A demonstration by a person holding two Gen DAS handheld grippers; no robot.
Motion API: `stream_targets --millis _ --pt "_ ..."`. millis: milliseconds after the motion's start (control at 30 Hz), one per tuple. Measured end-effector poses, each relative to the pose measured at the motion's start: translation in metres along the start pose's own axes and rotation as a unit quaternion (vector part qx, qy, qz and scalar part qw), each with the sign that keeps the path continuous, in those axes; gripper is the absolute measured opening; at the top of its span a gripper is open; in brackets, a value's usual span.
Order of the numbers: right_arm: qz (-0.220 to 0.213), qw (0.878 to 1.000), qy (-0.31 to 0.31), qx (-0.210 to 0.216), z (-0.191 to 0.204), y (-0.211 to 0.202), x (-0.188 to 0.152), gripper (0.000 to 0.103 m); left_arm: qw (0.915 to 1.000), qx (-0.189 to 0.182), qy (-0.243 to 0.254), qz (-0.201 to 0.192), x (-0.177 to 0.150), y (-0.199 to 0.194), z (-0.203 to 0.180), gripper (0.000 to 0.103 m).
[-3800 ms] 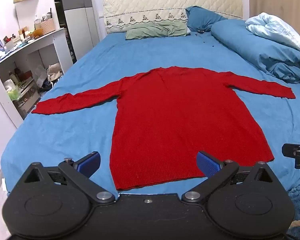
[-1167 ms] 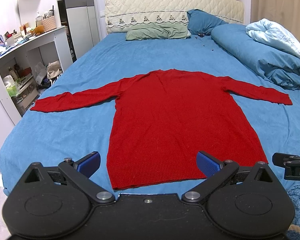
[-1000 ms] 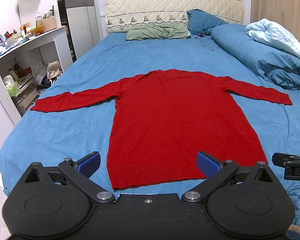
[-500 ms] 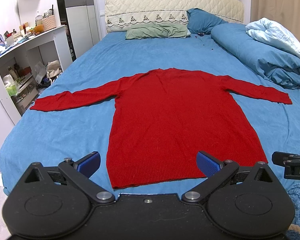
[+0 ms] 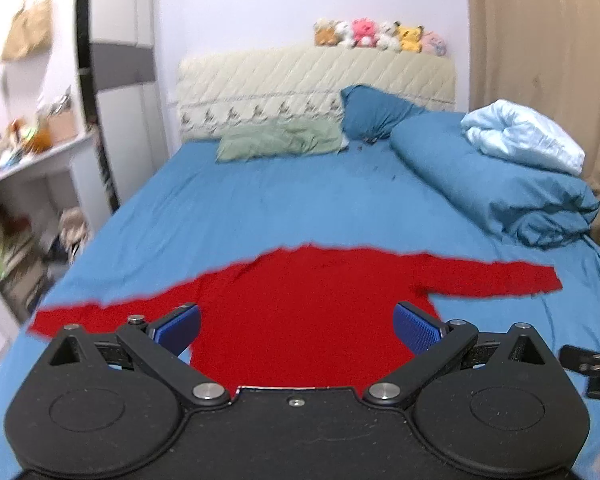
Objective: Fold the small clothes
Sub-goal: 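Grasp the sweater sleeve end with the right gripper and lift it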
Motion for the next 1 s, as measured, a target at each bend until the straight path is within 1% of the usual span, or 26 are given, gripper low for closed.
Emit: stream_targets --millis 100,133,200,300,400,567,633,800,867,933,967,1000 --pt "-0.023 0.999 0.018 -0.020 -0.030 0.016 0.033 0.103 0.9997 -0.021 0.009 -0.001 0.032 0.037 -0.019 0.103" --pt "-0.028 0.999 0.024 -0.026 -0.040 0.024 0.041 0.103 0.9996 -0.027 0.013 0.002 0.037 0.051 -0.023 0.103" --pt "-0.032 0.998 0.042 -0.033 -0.064 0.043 0.057 0.103 0.9989 -0.038 0.020 0.016 0.048 0.085 -0.040 0.103" --pt "-0.027 0.996 0.077 -0.043 -0.101 0.084 0.069 0.103 0.9975 -0.048 0.028 0.043 0.052 0.140 -0.060 0.103" --pt "-0.027 0.993 0.096 -0.065 -0.133 0.131 0.069 0.103 0.9949 -0.054 0.034 0.078 0.042 0.206 -0.080 0.103" --pt "-0.011 0.988 0.132 -0.083 -0.184 0.228 0.046 0.103 0.9885 -0.070 0.037 0.129 0.013 0.307 -0.108 0.103" --pt "-0.010 0.984 0.152 -0.090 -0.204 0.264 0.038 0.103 0.9861 -0.073 0.031 0.146 0.000 0.343 -0.115 0.103" --pt "-0.008 0.977 0.183 -0.111 -0.249 0.343 0.024 0.103 0.9793 -0.080 0.015 0.185 -0.030 0.409 -0.121 0.103" --pt "0.003 0.974 0.193 -0.119 -0.262 0.368 0.019 0.103 0.9760 -0.077 0.014 0.203 -0.042 0.430 -0.121 0.103" --pt "0.012 0.970 0.207 -0.126 -0.273 0.385 0.015 0.099 0.9726 -0.069 0.015 0.222 -0.052 0.446 -0.121 0.103" --pt "0.013 0.968 0.215 -0.129 -0.278 0.392 0.013 0.099 0.9704 -0.066 0.015 0.232 -0.056 0.453 -0.121 0.103" --pt "0.007 0.965 0.223 -0.135 -0.283 0.397 0.014 0.098 0.9690 -0.062 0.017 0.239 -0.060 0.457 -0.121 0.103"
Point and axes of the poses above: each gripper's, at about its wrist camera, not at the fingertips, and y roughly the way its jaws point, z to its left, x to its top, the point moved 10 cm from there along y, roughly the way its jaws point, and after that the axes turned 2 degrees about x, right-handed, at the moved point
